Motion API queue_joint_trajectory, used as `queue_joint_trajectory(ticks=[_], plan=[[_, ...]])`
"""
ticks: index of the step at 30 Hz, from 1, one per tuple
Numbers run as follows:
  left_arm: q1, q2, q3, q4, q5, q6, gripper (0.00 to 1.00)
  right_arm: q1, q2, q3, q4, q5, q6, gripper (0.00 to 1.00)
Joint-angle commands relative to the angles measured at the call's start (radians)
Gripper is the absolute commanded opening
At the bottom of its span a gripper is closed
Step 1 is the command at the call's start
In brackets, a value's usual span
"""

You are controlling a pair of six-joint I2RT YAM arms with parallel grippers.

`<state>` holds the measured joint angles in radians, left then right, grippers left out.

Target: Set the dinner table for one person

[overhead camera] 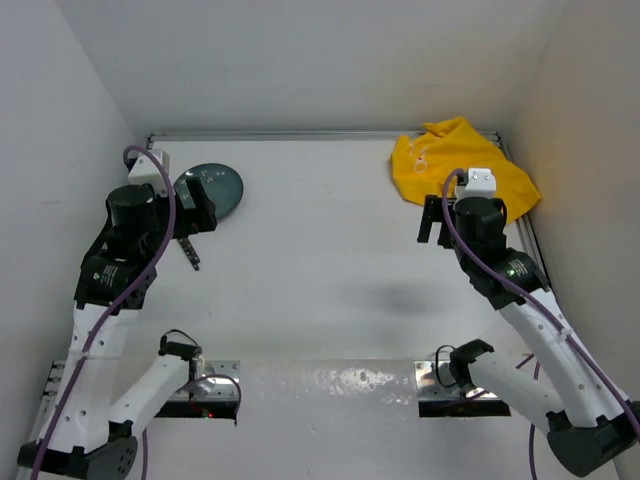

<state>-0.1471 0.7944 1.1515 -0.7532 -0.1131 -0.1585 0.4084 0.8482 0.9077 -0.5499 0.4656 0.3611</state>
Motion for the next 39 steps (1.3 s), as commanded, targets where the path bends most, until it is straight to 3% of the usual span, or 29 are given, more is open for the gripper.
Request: queue_joint_trajectory(ticks=[1, 7, 10, 13, 18, 20, 34, 39], plan=[[-0.032, -0.018, 0.022, 0.011, -0.040, 0.005, 1.00, 0.004, 0.006, 0.033, 0.076, 0.027, 0.024, 0.99], [-0.051, -0.011, 0.008, 0.008, 0.016, 0.001, 1.00, 0.003, 0.052, 0.060, 0.131, 0.016, -0.019, 0.99], [-0.049, 0.018, 0.001, 0.018, 0.045, -0.006, 1.00, 0.003, 0.149, 0.140, 0.143, 0.069, -0.045, 0.98], [-0.051, 0.058, -0.016, 0.051, 0.084, 0.002, 0.98, -0.034, 0.285, 0.244, 0.160, 0.104, -0.080, 0.94], [-0.051, 0.118, -0.013, 0.087, 0.107, -0.016, 0.97, -0.218, 0.552, 0.437, 0.177, -0.070, -0.034, 0.90], [-0.049, 0.143, -0.018, 0.110, 0.108, -0.019, 0.97, -0.226, 0.688, 0.543, 0.174, -0.041, -0.079, 0.91], [-0.048, 0.284, -0.079, 0.218, 0.161, -0.082, 0.97, -0.312, 1.437, 1.130, 0.114, -0.383, -0.160, 0.96], [-0.046, 0.301, -0.084, 0.222, 0.167, -0.096, 0.97, -0.313, 1.569, 1.151, 0.145, -0.409, -0.149, 0.90]])
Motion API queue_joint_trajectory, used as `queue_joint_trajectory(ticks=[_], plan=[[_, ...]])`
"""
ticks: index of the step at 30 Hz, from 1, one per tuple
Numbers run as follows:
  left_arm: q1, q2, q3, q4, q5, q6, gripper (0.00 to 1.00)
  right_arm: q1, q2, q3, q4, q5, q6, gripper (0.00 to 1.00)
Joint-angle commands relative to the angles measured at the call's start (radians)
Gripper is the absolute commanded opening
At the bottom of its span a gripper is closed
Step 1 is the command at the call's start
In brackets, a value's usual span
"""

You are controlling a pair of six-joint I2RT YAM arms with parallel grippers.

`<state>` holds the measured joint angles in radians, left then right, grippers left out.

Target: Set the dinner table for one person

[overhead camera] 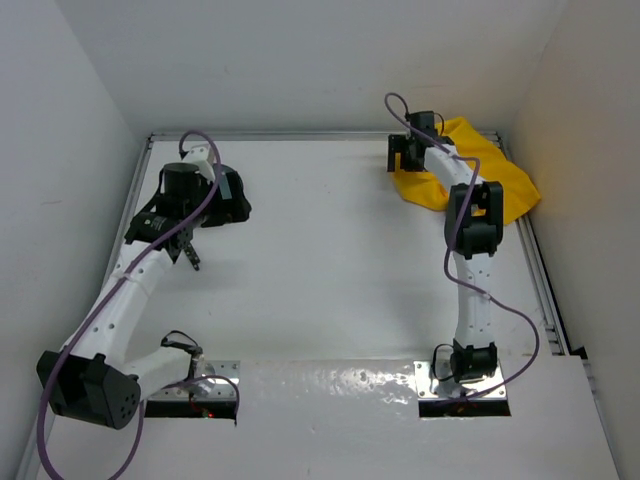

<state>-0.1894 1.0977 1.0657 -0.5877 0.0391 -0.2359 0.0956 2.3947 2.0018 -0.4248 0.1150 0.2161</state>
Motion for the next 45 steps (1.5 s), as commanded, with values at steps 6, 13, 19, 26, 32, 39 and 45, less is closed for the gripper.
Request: queue_joint_trajectory(ticks=[6, 13, 19, 26, 32, 39, 45], plan=[[-0.004, -0.007, -0.018, 0.055, 0.004, -0.023, 0.97, 0.000, 0.121, 0.089, -0.017, -0.112, 0.012, 0.69], [-0.004, -0.051, -0.032, 0.042, 0.004, -0.022, 0.96, 0.045, 0.080, 0.065, 0.017, -0.218, -0.027, 0.00], [-0.004, -0.145, -0.052, 0.042, -0.027, -0.020, 0.95, 0.199, -0.090, -0.001, 0.072, -0.369, -0.052, 0.00], [-0.004, -0.277, -0.082, 0.016, -0.071, -0.025, 0.95, 0.442, -0.351, -0.349, 0.092, -0.452, -0.055, 0.00], [-0.004, -0.338, -0.131, 0.016, -0.064, -0.037, 0.94, 0.636, -0.570, -0.809, 0.127, -0.399, 0.017, 0.00], [-0.005, -0.337, -0.184, 0.000, -0.044, -0.054, 0.94, 0.771, -0.785, -1.084, 0.138, -0.361, 0.115, 0.73], [-0.005, -0.315, -0.279, 0.025, -0.044, -0.106, 0.94, 0.780, -0.924, -1.023, 0.112, -0.148, 0.099, 0.78]])
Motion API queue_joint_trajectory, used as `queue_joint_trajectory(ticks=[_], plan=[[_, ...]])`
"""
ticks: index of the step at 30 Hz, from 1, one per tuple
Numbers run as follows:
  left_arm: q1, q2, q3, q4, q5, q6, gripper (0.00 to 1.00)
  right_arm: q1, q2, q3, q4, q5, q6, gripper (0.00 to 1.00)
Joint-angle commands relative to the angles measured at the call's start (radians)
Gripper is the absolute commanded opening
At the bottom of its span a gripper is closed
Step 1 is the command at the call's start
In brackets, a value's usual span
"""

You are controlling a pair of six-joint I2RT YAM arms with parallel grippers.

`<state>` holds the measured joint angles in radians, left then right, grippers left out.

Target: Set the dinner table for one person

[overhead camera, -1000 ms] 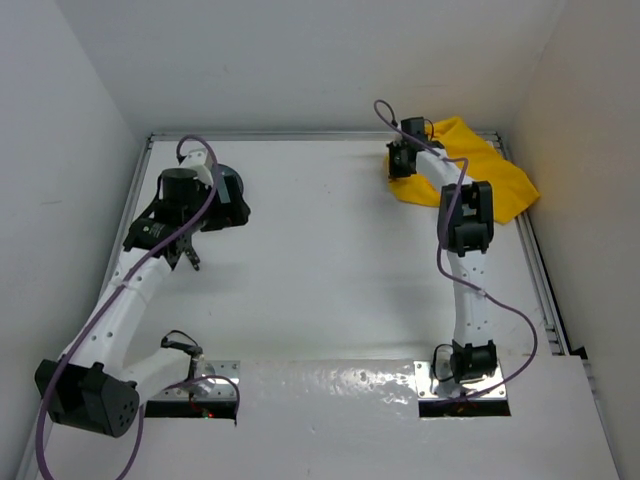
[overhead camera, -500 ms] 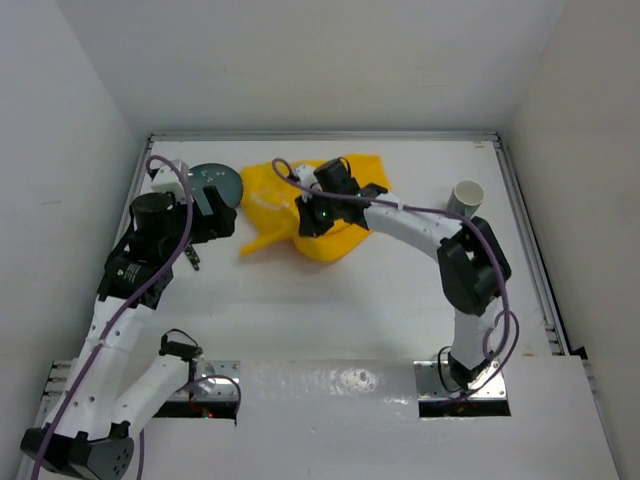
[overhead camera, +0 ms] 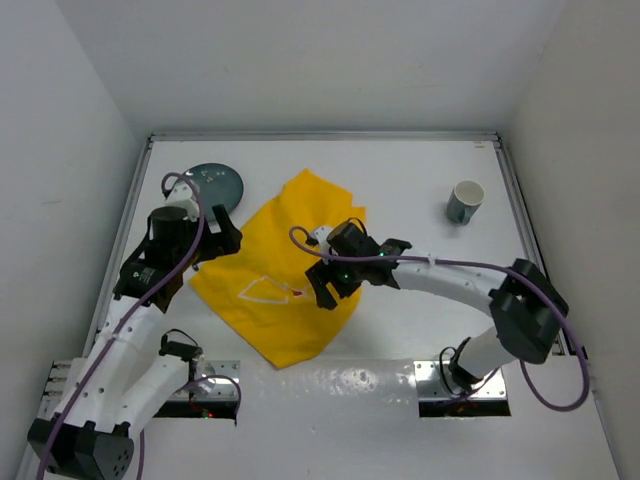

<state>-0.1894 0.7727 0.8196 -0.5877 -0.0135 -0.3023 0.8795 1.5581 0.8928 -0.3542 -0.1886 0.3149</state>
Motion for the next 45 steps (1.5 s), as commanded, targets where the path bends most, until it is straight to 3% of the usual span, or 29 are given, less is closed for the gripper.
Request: queue_joint_trajectory(ticks=[1, 4, 12, 21, 30, 33, 34, 36, 37, 42, 45], plan=[[-0.005, 0.013, -0.062, 0.037, 0.009, -0.063, 0.94, -0.008, -0.082, 0.139, 0.026, 0.187, -0.048, 0.77], [-0.005, 0.031, -0.118, 0.066, -0.002, -0.109, 0.94, -0.072, -0.015, 0.240, -0.026, 0.274, -0.126, 0.77], [-0.004, 0.077, -0.209, 0.127, -0.062, -0.169, 0.94, -0.364, 0.290, 0.452, 0.000, 0.193, -0.108, 0.76], [-0.004, 0.085, -0.206, 0.160, -0.055, -0.173, 0.94, -0.444, 0.512, 0.571, 0.024, 0.192, -0.105, 0.75], [-0.004, 0.086, -0.186, 0.155, -0.051, -0.156, 0.94, -0.462, 0.603, 0.571, 0.021, 0.160, -0.132, 0.75], [-0.004, 0.088, -0.186, 0.155, -0.049, -0.153, 0.94, -0.464, 0.617, 0.555, 0.015, 0.152, -0.120, 0.55], [-0.005, 0.089, -0.188, 0.160, -0.048, -0.150, 0.94, -0.464, 0.617, 0.549, 0.015, 0.158, -0.112, 0.36], [-0.004, 0.092, -0.189, 0.166, -0.045, -0.146, 0.94, -0.470, 0.609, 0.519, 0.008, 0.185, -0.083, 0.17], [-0.004, 0.096, -0.189, 0.173, -0.045, -0.140, 0.94, -0.474, 0.590, 0.505, 0.003, 0.202, -0.071, 0.00], [-0.004, 0.135, -0.175, 0.192, -0.036, -0.116, 0.94, -0.478, 0.439, 0.310, -0.002, 0.381, 0.021, 0.00], [-0.004, 0.158, -0.165, 0.196, -0.031, -0.101, 0.94, -0.478, 0.254, 0.125, -0.049, 0.515, 0.116, 0.00]])
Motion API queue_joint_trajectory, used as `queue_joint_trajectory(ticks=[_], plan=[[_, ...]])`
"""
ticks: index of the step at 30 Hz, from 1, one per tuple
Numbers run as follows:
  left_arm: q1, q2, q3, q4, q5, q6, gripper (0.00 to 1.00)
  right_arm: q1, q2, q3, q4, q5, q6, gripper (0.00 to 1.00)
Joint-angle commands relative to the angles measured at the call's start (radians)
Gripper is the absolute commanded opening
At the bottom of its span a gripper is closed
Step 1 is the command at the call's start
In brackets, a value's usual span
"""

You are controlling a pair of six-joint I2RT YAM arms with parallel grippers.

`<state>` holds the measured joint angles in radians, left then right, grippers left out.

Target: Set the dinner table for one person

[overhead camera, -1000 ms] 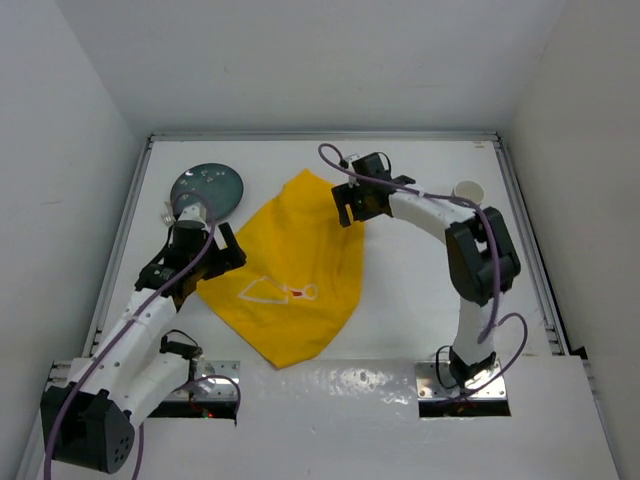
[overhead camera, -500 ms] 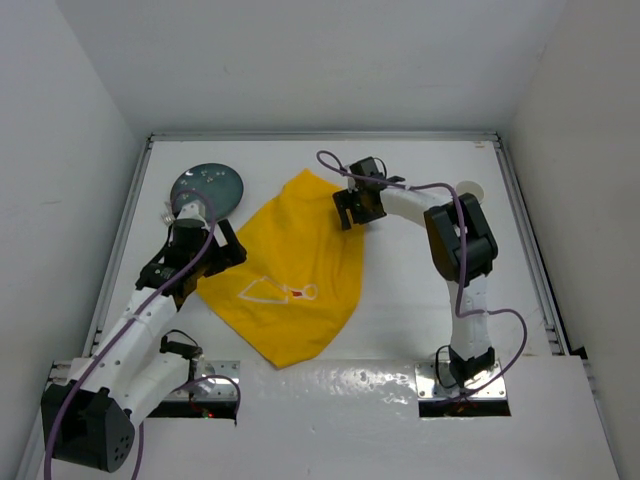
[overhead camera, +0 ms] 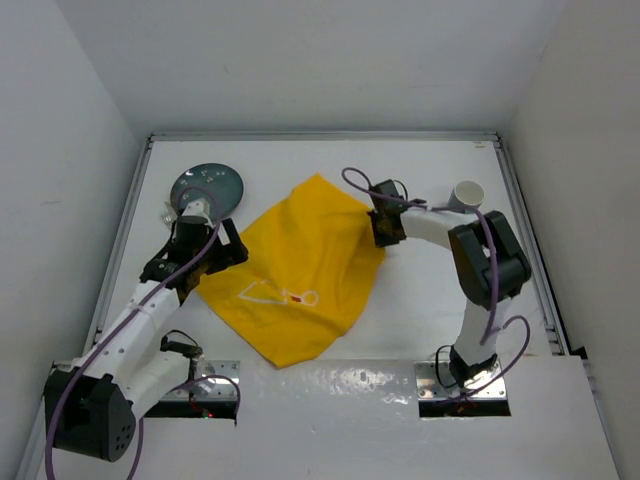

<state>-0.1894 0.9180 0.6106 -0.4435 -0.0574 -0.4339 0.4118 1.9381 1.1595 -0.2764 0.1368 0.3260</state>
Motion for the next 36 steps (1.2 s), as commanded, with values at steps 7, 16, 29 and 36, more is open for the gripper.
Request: queue_joint_trajectory(ticks=[7, 16, 29, 36], plan=[[-0.007, 0.039, 0.037, 0.066, 0.024, 0.041, 0.94, -0.008, -0.441, -0.462, -0.288, 0.320, 0.367, 0.00], [-0.007, 0.061, 0.032, 0.055, 0.024, 0.040, 0.94, -0.010, -0.691, -0.474, -0.342, 0.327, 0.323, 0.38], [0.051, 0.176, 0.009, 0.089, -0.048, -0.071, 0.75, -0.094, -0.323, -0.020, -0.030, -0.020, -0.194, 0.47], [0.110, 0.212, -0.078, 0.150, -0.074, -0.175, 0.71, -0.182, -0.009, 0.299, -0.052, -0.241, -0.241, 0.53]])
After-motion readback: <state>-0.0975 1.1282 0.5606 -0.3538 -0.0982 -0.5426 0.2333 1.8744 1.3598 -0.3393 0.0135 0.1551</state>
